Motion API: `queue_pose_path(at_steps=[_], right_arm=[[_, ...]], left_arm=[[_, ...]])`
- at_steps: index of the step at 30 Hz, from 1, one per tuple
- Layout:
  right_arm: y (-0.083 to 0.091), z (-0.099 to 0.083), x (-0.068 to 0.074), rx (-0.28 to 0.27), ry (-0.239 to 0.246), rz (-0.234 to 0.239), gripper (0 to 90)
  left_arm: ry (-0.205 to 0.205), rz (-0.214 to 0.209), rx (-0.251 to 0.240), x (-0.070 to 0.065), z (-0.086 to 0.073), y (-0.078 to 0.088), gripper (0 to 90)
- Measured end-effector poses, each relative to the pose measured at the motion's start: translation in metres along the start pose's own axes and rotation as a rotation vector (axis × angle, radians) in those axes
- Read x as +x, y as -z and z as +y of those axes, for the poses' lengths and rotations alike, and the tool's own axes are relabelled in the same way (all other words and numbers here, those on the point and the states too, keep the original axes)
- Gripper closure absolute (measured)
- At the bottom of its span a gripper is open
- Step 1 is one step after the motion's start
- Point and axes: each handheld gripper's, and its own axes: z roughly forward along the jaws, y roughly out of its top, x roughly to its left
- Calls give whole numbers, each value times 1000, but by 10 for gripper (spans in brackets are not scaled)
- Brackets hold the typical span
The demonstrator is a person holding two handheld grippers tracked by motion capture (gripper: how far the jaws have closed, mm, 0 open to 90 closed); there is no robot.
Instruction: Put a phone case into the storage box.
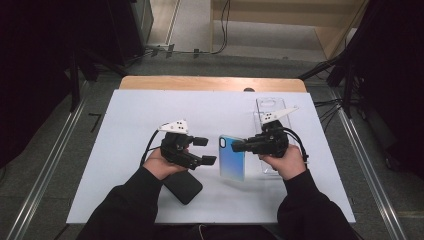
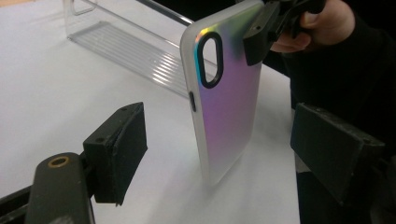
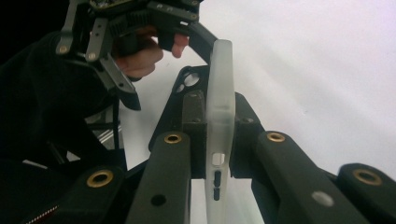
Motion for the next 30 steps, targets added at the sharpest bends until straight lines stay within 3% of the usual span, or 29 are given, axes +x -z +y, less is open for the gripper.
queue_pose_path(at_steps=[11,16,23,30], right_arm=[[-7,4,2,37,70,70,780],[-11,5,5,69,120,99,780],[-13,6,3,84,120,142,779],[-15,8,3,87,124,167,780]], left_arm=[[-19,-57,4,4,2,2,227],[-35,-63,13,4,3,3,242],[-45,-99,14,6,7,4,294],[-48,-130,14,8,9,3,425]])
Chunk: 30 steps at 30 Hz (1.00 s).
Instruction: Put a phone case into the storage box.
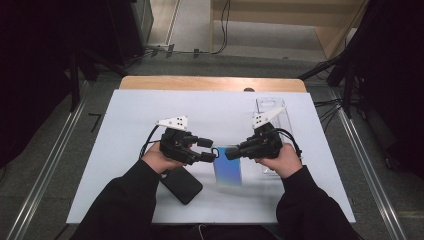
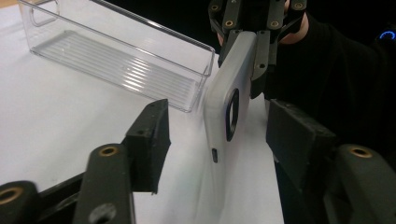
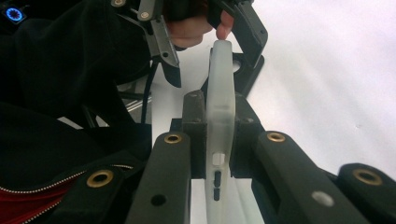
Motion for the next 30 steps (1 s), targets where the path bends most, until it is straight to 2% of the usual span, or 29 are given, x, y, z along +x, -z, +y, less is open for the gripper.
queue_pose_path(at_steps=[7,9,20,27,30], right_arm=[[-2,1,-1,2,10,18,779],[-3,1,-1,6,5,25,779],[-6,1,-2,-5,5,58,779],[-5,1,-4,-21,-16,74,777],[-4,1,-6,-21,-15,85,775]], left_arm=[[19,-35,-10,2,0,1,542],[30,-62,3,2,1,1,596],[61,-109,-9,5,1,2,746],[63,-149,-17,7,1,3,779],[58,-151,-16,6,1,3,789]])
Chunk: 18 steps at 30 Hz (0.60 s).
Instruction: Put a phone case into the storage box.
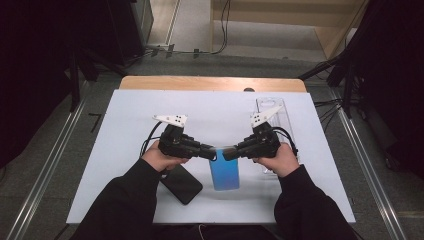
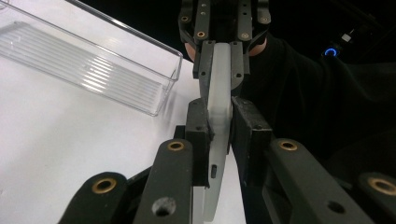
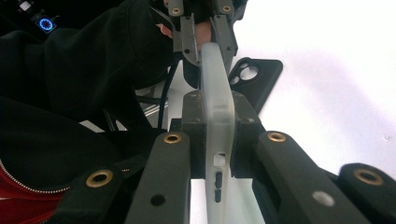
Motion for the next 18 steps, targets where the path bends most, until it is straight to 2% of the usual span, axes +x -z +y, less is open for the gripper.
queue_pose_path(at_steps=[7,16,18], right_arm=[[0,0,0,-3,5,11,753],[1,0,3,-9,5,-9,716],[1,0,3,-15,7,-21,681]], left_arm=[[-32,0,14,-5,3,1,806],[-27,4,22,-9,7,1,812],[-24,6,17,-10,7,2,813]])
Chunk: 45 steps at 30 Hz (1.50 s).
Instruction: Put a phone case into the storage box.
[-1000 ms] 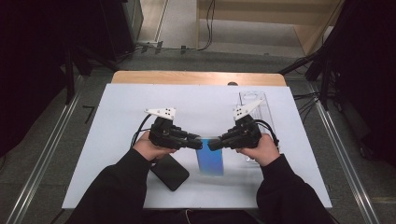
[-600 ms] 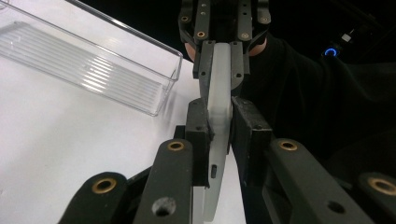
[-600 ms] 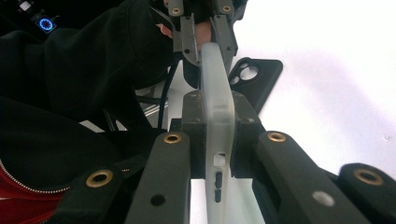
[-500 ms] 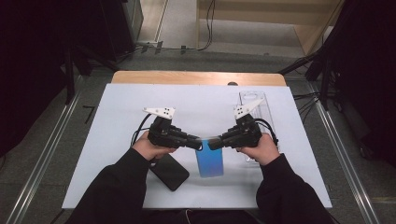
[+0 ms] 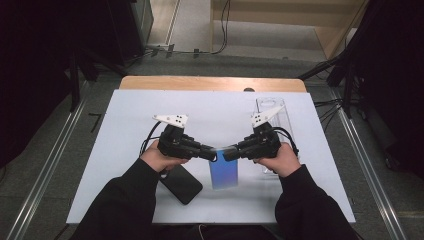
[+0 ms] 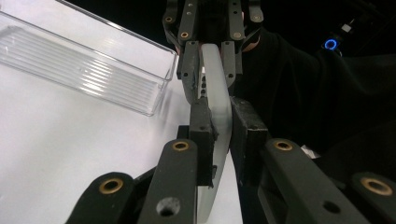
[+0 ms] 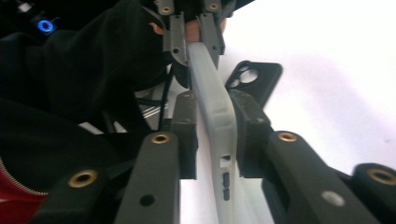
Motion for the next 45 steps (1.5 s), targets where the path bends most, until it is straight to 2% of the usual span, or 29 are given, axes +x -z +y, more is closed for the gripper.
queue_pose_path(at_steps=[5,7,12,18,20,25,29,32,36,38,41,45], right_arm=[[3,-1,0,-8,-6,-16,582],[7,-1,2,-17,-5,-42,541],[12,-2,6,-33,-24,-93,441],[11,-1,10,-42,-28,-180,341],[11,-1,10,-50,-30,-214,313],[12,-2,10,-70,-37,-281,281],[11,-2,12,-95,-48,-310,249],[10,-5,11,-138,-55,-335,239],[6,-8,11,-150,-49,-415,232],[4,-9,10,-155,-55,-396,219],[3,-10,11,-164,-33,-402,162],[-1,-11,12,-147,-36,-463,82]], left_arm=[[10,19,3,-2,1,4,812],[17,33,2,-2,1,6,811],[52,97,5,-2,2,10,810],[46,166,-12,-7,5,13,810],[57,190,-24,-8,6,15,809],[101,283,-74,-8,7,22,809],[132,321,-91,-7,8,25,809],[149,351,-95,-8,8,26,809],[170,371,-86,-7,9,25,809],[180,378,-84,-7,9,23,809],[193,393,-90,-7,9,22,809],[210,411,-88,-7,10,18,808]])
